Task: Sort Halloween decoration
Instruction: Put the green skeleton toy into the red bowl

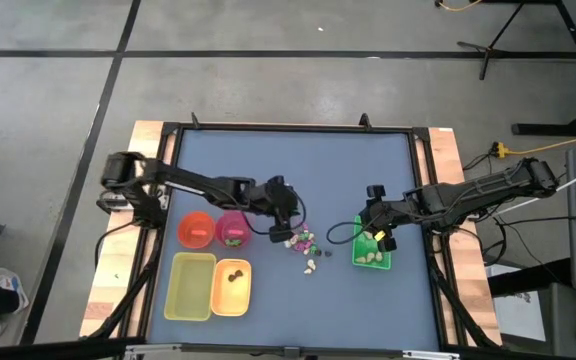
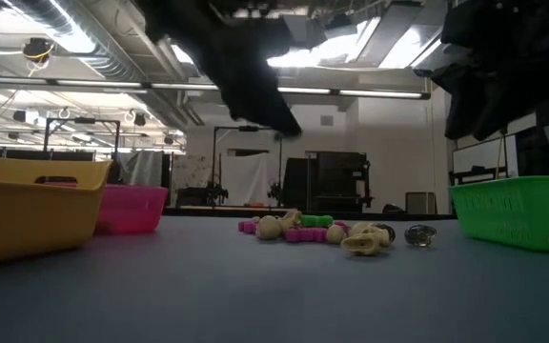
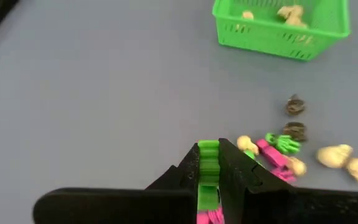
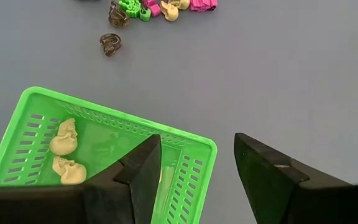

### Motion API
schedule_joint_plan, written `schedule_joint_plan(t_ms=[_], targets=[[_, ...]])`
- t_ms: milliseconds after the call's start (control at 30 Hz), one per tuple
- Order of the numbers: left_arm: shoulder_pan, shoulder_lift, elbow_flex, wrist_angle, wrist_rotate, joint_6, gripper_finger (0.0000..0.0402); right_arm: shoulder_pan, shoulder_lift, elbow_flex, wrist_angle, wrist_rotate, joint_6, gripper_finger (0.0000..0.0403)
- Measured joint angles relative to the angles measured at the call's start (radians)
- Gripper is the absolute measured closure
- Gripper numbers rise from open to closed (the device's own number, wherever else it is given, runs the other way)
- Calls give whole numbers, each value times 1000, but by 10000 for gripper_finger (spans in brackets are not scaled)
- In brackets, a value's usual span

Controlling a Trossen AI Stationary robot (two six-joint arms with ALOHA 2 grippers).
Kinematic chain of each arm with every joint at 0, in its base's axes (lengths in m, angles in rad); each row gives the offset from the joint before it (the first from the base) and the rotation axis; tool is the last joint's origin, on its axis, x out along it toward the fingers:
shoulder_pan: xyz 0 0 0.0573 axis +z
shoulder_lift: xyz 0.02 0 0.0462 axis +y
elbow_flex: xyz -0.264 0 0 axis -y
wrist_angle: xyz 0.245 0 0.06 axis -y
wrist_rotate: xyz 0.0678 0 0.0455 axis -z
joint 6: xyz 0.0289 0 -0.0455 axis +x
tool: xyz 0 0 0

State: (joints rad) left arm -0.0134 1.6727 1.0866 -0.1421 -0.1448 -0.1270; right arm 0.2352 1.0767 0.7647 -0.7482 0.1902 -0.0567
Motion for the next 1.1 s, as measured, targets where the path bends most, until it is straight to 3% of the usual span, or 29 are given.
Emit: schedule_joint_plan(t_ms=[333, 533, 733, 867, 1100], targets=[[-70, -268, 0, -552, 28, -262, 382, 0, 0, 0, 102, 1, -1, 201], [-148, -301, 0, -789, 34, -410, 370, 0, 0, 0, 187, 0, -37, 201], [-204, -285, -1, -826, 28, -422, 367, 0, 8, 0, 361, 2, -82, 201], [-224, -284, -1, -831, -35, -471, 366, 0, 21, 0, 479, 6, -83, 201], [-225, -286, -1, -840, -77, -510, 349, 0, 67, -1, 534, 12, -169, 201]])
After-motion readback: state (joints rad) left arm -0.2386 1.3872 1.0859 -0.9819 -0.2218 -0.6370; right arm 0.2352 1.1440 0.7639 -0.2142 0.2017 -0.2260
